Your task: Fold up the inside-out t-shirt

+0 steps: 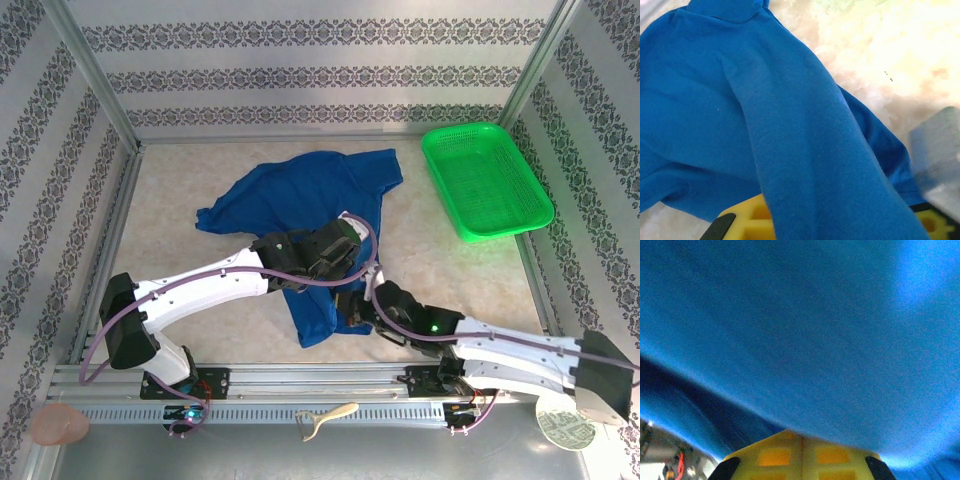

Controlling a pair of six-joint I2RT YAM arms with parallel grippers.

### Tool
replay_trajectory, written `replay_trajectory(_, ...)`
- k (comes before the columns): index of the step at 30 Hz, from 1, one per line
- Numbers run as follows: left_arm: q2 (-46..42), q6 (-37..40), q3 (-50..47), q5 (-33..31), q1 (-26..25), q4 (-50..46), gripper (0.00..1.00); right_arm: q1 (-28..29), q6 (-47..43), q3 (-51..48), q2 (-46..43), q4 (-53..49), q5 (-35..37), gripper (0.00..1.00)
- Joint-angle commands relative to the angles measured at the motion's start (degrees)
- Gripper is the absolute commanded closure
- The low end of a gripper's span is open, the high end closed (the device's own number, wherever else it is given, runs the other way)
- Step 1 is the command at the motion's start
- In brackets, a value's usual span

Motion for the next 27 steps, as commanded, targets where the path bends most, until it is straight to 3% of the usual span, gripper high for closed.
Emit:
replay_trajectory(1,-1.18,-0.40,2.12,1.52,0.37,-2.65,1.00,1.35,-4.67,2.03,6.59,14.44,8.01,1.00)
replay_trajectory(7,-1.68,-0.40,4.77,3.39,0.48,-4.66,1.00,4.58,-13.57,0.40,18.95,27.39,21.53,1.00)
replay_trajectory(17,-3.19,-0.33,8.52,6.94,2.10,-5.48,1.00,8.41,-21.97,1.25,31.36,29.63,32.40,1.00)
replay_trajectory(21,-3.28,-0.05,9.26,7.56,2.19,-6.16,1.00,7.38,-19.04,3.22,36.76,28.54,30.84,1.00)
replay_trajectory(27,-5.50,-0.65,10.02,8.64,2.19,-7.76,1.00,-4.22,-11.67,7.90,40.94,23.22,14.53,1.00)
